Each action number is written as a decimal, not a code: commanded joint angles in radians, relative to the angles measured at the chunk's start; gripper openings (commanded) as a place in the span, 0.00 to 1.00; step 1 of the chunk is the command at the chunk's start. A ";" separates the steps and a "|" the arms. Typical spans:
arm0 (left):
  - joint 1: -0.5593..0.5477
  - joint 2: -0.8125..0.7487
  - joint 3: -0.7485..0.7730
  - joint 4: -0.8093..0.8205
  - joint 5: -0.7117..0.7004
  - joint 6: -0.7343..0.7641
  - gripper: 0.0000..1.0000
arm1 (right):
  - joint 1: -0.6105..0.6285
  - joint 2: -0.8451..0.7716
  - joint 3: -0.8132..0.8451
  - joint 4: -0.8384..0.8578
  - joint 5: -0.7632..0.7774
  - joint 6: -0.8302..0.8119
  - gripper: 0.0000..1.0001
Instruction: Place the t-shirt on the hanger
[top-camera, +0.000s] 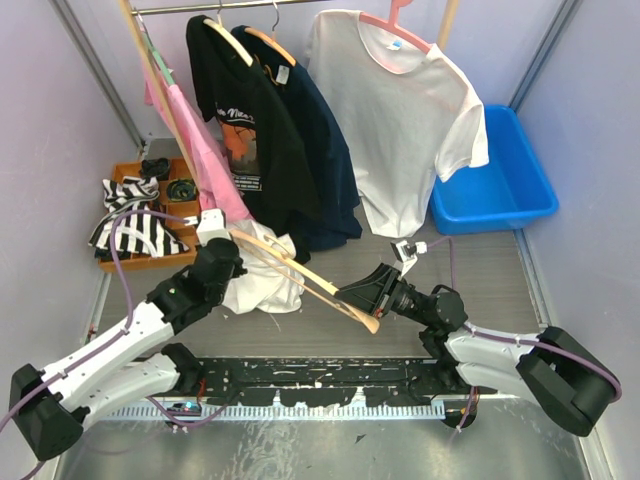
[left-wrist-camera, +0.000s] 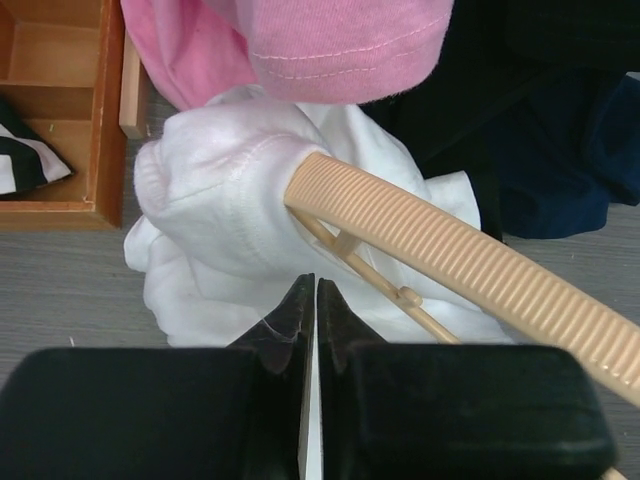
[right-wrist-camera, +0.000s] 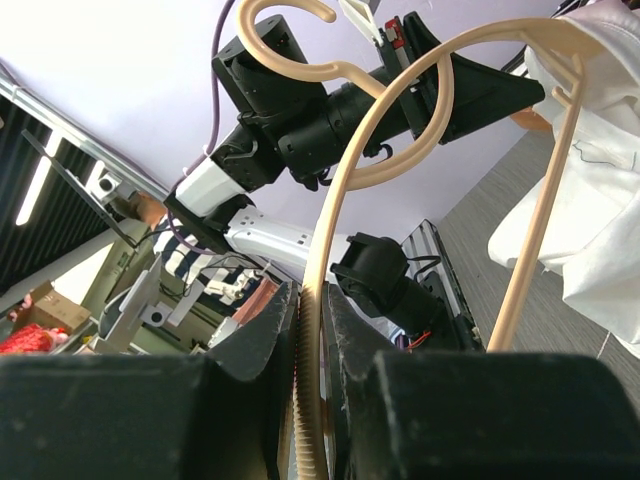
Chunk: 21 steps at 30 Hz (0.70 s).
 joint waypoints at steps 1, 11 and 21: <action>0.006 -0.032 0.035 -0.054 -0.027 -0.001 0.15 | 0.004 0.003 0.041 0.106 0.000 0.000 0.01; 0.010 -0.003 0.038 -0.093 -0.083 -0.035 0.60 | 0.012 0.024 0.039 0.119 0.004 -0.002 0.01; 0.037 0.089 0.050 -0.033 -0.124 -0.018 0.55 | 0.017 0.040 0.040 0.135 0.004 0.000 0.01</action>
